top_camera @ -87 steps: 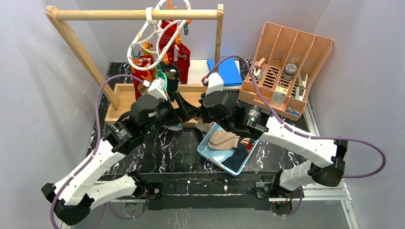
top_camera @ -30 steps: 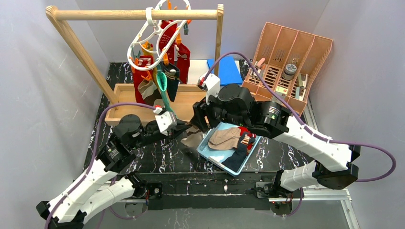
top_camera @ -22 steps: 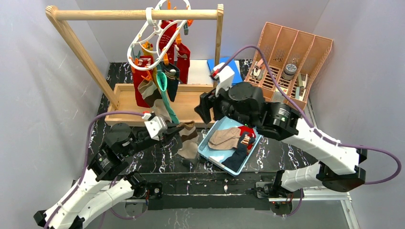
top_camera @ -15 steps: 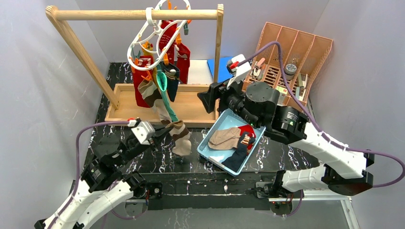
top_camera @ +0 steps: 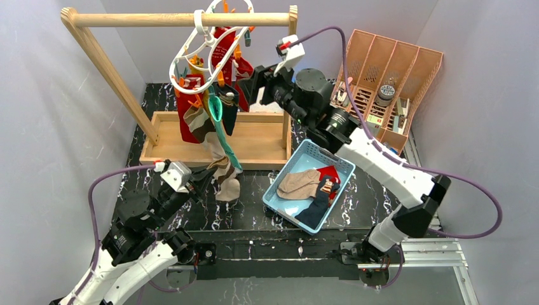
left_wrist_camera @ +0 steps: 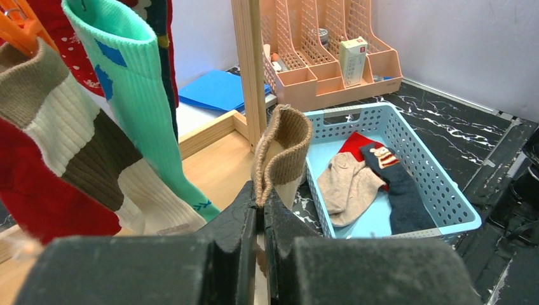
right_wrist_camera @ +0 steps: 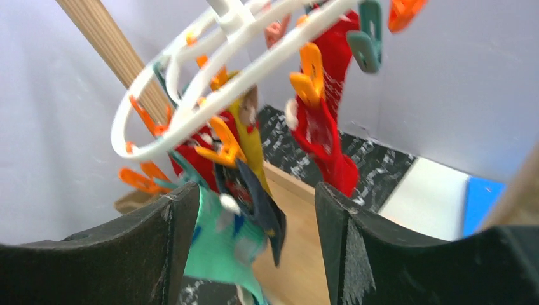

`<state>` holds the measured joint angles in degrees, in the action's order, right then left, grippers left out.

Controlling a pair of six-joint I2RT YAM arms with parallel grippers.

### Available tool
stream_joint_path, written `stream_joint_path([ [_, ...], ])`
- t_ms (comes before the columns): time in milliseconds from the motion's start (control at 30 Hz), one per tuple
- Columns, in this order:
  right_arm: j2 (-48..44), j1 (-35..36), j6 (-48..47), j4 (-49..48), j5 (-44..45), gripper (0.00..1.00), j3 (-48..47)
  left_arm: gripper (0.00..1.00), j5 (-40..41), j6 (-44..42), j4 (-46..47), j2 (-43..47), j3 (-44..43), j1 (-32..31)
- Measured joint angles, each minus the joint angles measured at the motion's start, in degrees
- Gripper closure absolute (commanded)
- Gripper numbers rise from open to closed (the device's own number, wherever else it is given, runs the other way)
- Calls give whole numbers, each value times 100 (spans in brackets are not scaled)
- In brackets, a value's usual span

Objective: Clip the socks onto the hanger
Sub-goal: Adjust the hanger on the clothesline.

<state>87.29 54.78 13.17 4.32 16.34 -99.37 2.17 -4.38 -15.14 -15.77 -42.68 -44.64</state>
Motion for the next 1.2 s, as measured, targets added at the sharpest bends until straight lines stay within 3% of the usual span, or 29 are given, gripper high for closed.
stream_joint_path([
  [133, 503, -66, 422, -289, -275, 27, -560, 100, 111, 7, -66, 90, 0, 0],
  [367, 1113, -59, 1952, -575, -74, 31, -1137, 100, 332, 59, -302, 444, -4, 0],
  [500, 1432, -66, 2660, -527, 164, 40, -1464, 100, 446, 55, -520, 577, -74, 0],
  [733, 1572, -66, 3598, -535, 262, 57, -1473, 100, 610, -22, -776, 713, -337, 0],
  [1000, 1915, 72, 4271, -979, 299, 65, -1473, 100, 789, -122, -988, 848, -520, 0],
  [1200, 2131, 275, 4634, -1552, 363, 65, -1366, 100, 942, -140, -1132, 990, -669, 0],
])
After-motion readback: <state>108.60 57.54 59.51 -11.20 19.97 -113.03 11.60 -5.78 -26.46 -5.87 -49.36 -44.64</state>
